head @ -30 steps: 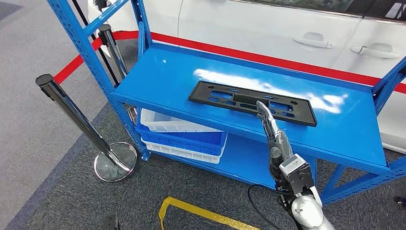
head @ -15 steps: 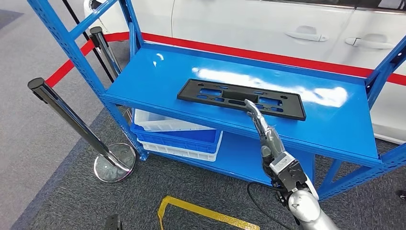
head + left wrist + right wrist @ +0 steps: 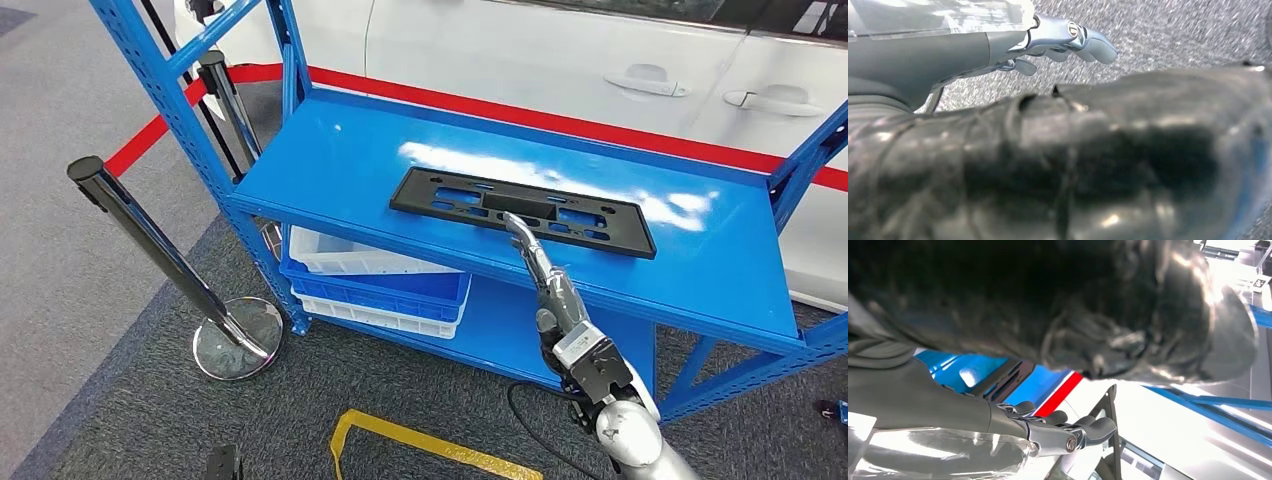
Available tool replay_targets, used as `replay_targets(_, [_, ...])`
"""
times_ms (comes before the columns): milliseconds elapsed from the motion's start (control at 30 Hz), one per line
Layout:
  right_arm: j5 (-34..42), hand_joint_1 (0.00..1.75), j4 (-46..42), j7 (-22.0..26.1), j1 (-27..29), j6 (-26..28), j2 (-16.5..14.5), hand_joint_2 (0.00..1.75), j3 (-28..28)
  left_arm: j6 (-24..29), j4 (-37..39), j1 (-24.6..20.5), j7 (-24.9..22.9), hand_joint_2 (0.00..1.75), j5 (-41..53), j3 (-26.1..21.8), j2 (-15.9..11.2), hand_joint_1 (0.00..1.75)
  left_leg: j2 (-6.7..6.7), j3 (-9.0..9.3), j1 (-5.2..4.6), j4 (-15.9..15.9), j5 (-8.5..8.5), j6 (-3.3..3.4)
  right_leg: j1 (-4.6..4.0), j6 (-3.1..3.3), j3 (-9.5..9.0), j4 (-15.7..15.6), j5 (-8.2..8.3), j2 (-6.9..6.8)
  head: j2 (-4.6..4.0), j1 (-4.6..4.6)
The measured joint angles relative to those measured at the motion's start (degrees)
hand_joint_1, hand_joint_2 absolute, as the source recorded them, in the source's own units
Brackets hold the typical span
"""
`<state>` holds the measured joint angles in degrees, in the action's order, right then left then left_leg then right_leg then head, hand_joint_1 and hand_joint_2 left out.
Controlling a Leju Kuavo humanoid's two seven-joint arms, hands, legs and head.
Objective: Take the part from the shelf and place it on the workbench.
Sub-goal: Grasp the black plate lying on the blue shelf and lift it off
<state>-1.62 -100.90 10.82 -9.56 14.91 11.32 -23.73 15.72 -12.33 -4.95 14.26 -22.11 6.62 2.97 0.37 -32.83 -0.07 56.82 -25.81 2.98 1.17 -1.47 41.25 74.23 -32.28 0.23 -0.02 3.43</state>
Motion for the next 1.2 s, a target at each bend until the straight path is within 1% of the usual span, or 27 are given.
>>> replay_targets(33, [-0.03,0.00,0.01,0.00,0.04,0.02,0.00,0.00,-0.01,0.07,0.00,0.06,-0.01,0.00,-0.01,0.01,0.02,0.00,-0.02,-0.01,0.05,0.32,-0.24,-0.11,0.05,-0.07,-0.70,-1.58,1.52,-0.02,-0.01,0.00])
replay_targets(67, [-0.07,0.00,0.01,0.00,0.04,0.03,0.00,0.00,-0.02,0.12,0.00,0.10,-0.04,0.00,-0.01,0.02,0.04,0.00,-0.05,-0.02,0.11,0.78,-0.56,-0.29,0.15,-0.13,-2.30,-4.92,3.58,-0.05,-0.01,-0.02])
replay_targets(100, [-0.09,0.00,0.02,0.00,0.00,0.04,0.00,0.00,-0.03,0.16,0.00,0.10,-0.10,0.00,-0.03,0.03,0.05,0.00,-0.09,-0.15,0.07,1.32,-0.94,-0.59,0.16,-0.10,-4.00,-8.40,4.92,-0.09,-0.01,-0.03])
replay_targets(133, [-0.09,0.00,0.02,0.00,-0.01,0.06,0.00,0.00,-0.04,0.18,0.00,0.07,-0.20,0.00,-0.06,0.03,0.05,0.00,-0.13,-0.37,-0.03,1.95,-1.30,-0.90,0.16,0.13,-5.33,-11.12,5.75,-0.07,-0.01,-0.02])
replay_targets(167, [-0.10,0.00,0.01,0.00,0.01,0.07,0.00,0.00,-0.06,0.21,0.00,0.03,-0.32,0.00,-0.11,0.04,0.04,0.00,-0.16,-0.61,-0.14,2.41,-1.54,-1.22,0.11,0.40,-6.02,-12.63,5.92,-0.04,-0.01,0.01])
replay_targets(267, [-0.11,0.00,-0.01,0.00,0.13,0.10,0.02,0.00,-0.08,0.34,0.00,0.00,-0.78,0.00,-0.29,0.04,-0.02,0.00,-0.17,-0.94,-0.17,2.71,-1.72,-1.97,-0.05,1.45,-6.04,-13.06,5.78,0.12,0.00,0.07])
replay_targets(333, [-0.11,0.00,-0.02,0.00,0.12,0.10,0.04,0.00,-0.08,0.54,0.00,-0.01,-1.05,0.00,-0.32,0.05,-0.05,0.00,-0.18,-1.77,-0.01,4.61,-3.09,-2.57,0.17,2.04,-6.11,-13.25,5.88,0.11,0.00,0.23])
replay_targets(367, [-0.11,0.00,-0.03,0.00,0.12,0.10,0.04,0.00,-0.08,0.64,0.00,-0.03,-1.16,0.00,-0.27,0.08,-0.05,0.00,-0.19,-2.98,0.10,7.18,-4.56,-2.90,0.26,2.27,-6.14,-13.31,5.89,0.07,0.00,0.34])
replay_targets(433, [-0.11,0.00,-0.02,0.00,0.17,0.09,0.04,0.00,-0.08,0.79,0.00,0.01,-1.35,0.00,-0.18,0.14,-0.01,0.00,-0.20,-6.47,0.28,14.37,-7.80,-3.38,0.22,2.56,-6.11,-13.32,5.82,0.02,0.00,0.50])
replay_targets(467, [-0.11,0.00,-0.02,0.00,0.22,0.09,0.04,0.00,-0.08,0.85,0.00,0.07,-1.39,0.00,-0.16,0.18,0.01,0.00,-0.19,-7.90,0.35,17.16,-8.60,-3.49,0.18,2.61,-6.11,-13.32,5.78,0.04,0.00,0.49])
replay_targets(500, [-0.11,0.00,-0.01,0.00,0.28,0.09,0.04,0.00,-0.08,0.90,0.00,0.14,-1.42,0.00,-0.16,0.20,0.01,0.00,-0.20,-8.53,0.38,18.21,-8.40,-3.50,0.14,2.63,-6.14,-13.32,5.77,0.08,0.00,0.50])
replay_targets(533, [-0.11,0.00,-0.01,0.00,0.33,0.09,0.04,0.00,-0.08,0.96,0.00,0.19,-1.43,0.00,-0.16,0.21,0.01,0.00,-0.20,-8.12,0.38,17.09,-7.13,-3.36,0.08,2.63,-6.20,-13.32,5.76,0.15,0.00,0.50])
replay_targets(567, [-0.11,0.00,-0.01,0.00,0.35,0.09,0.04,0.00,-0.08,1.00,0.00,0.19,-1.43,0.00,-0.16,0.22,0.00,0.00,-0.21,-6.83,0.36,14.20,-5.22,-3.10,0.03,2.62,-6.30,-13.32,5.74,0.23,0.00,0.51])
replay_targets(633, [-0.11,0.00,-0.01,0.00,0.32,0.09,0.04,0.00,-0.08,1.03,0.00,0.08,-1.43,0.00,-0.16,0.24,-0.05,0.00,-0.26,-3.24,0.12,6.47,-2.01,-2.27,-0.10,2.46,-6.47,-13.38,5.69,0.35,0.00,0.48])
replay_targets(700, [-0.11,0.00,-0.01,0.00,0.30,0.07,0.04,0.00,-0.08,0.99,0.00,-0.03,-1.45,0.00,-0.21,0.32,-0.10,0.00,-0.31,-1.41,-0.25,2.56,-1.21,-1.67,-0.12,1.99,-6.50,-13.59,5.73,0.37,0.00,0.46])
replay_targets(800, [-0.13,0.00,-0.03,-0.02,0.30,0.06,0.08,0.00,-0.08,0.94,0.00,0.04,-1.53,0.00,-0.34,0.41,-0.07,0.00,-0.27,-0.74,-0.25,1.30,-0.73,-1.02,-0.23,0.97,-6.68,-14.02,5.79,0.30,0.00,0.41])
replay_targets(833, [-0.13,0.00,-0.03,-0.03,0.26,0.06,0.11,0.00,-0.09,0.93,0.00,0.07,-1.55,0.00,-0.36,0.43,-0.04,0.00,-0.19,-0.30,-0.08,0.60,-0.42,-0.73,-0.31,0.71,-6.42,-13.33,5.26,0.21,-0.01,0.35])
replay_targets(867, [-0.14,0.00,-0.04,-0.03,0.20,0.07,0.15,0.00,-0.09,0.92,0.00,0.05,-1.56,0.00,-0.36,0.45,-0.02,0.00,-0.11,0.12,0.08,-0.05,-0.14,-0.43,-0.40,0.52,-5.63,-11.53,4.14,0.12,-0.01,0.27])
replay_targets(933, [-0.15,0.00,-0.02,-0.10,0.21,0.07,0.25,0.00,-0.10,0.90,0.00,-0.02,-1.57,0.00,-0.36,0.48,-0.02,0.00,-0.02,0.43,0.12,-0.35,-0.12,-0.06,-0.33,0.40,-2.50,-4.94,0.93,0.01,0.00,0.18])
replay_targets(967, [-0.15,0.00,-0.01,-0.14,0.32,0.06,0.31,0.00,-0.10,0.90,0.00,-0.04,-1.57,0.00,-0.36,0.49,-0.03,0.00,-0.02,0.43,0.08,-0.21,-0.24,0.04,-0.30,0.34,-0.85,-1.72,-0.19,0.01,0.00,0.17])
replay_targets(1000, [-0.15,0.00,0.01,-0.18,0.45,0.06,0.36,0.00,-0.10,0.91,0.00,0.00,-1.57,0.00,-0.36,0.50,-0.03,0.00,-0.03,0.42,0.05,0.00,-0.42,0.05,-0.24,0.29,0.16,0.12,-0.43,0.00,0.00,0.15])
replay_targets(1033, [-0.15,0.00,0.01,-0.20,0.53,0.05,0.39,0.00,-0.10,0.92,0.00,0.06,-1.57,0.00,-0.36,0.54,-0.01,0.00,-0.06,0.43,0.06,0.27,-0.65,0.01,-0.17,0.23,0.18,-0.08,0.40,0.00,0.00,0.13])
replay_targets(1067, [-0.15,0.00,0.01,-0.20,0.54,0.05,0.40,0.00,-0.10,0.93,0.00,0.13,-1.57,0.00,-0.36,0.61,0.03,0.00,-0.09,0.45,0.10,0.63,-0.93,-0.10,-0.08,0.19,-0.86,-2.38,2.12,-0.01,0.00,0.11])
replay_targets(1100, [-0.15,0.00,0.01,-0.20,0.50,0.06,0.40,0.00,-0.10,0.93,0.00,0.17,-1.58,0.00,-0.36,0.69,0.06,0.00,-0.13,0.47,0.16,1.11,-1.30,-0.30,0.02,0.19,-2.54,-6.00,3.94,-0.04,0.00,0.11])
replay_targets(1133, [-0.15,0.00,0.02,-0.21,0.44,0.06,0.41,0.00,-0.10,0.94,0.00,0.15,-1.59,0.00,-0.37,0.76,0.09,0.00,-0.18,0.36,0.10,1.62,-1.69,-0.60,-0.01,0.24,-4.16,-9.31,5.15,-0.05,0.00,0.09])
replay_targets(1167, [-0.15,0.00,0.00,-0.22,0.40,0.05,0.42,0.00,-0.11,0.94,0.00,0.12,-1.62,0.00,-0.39,0.83,0.09,0.00,-0.22,0.20,0.03,2.15,-2.04,-0.91,-0.01,0.46,-5.35,-11.71,5.82,-0.01,-0.01,0.11])
replay_targets(1200, [-0.15,0.00,-0.01,-0.23,0.39,0.03,0.42,0.00,-0.12,0.93,0.00,0.09,-1.64,0.00,-0.43,0.86,0.09,0.00,-0.26,0.03,-0.07,2.51,-2.26,-1.20,-0.08,0.72,-5.89,-12.84,5.83,0.05,-0.01,0.17])
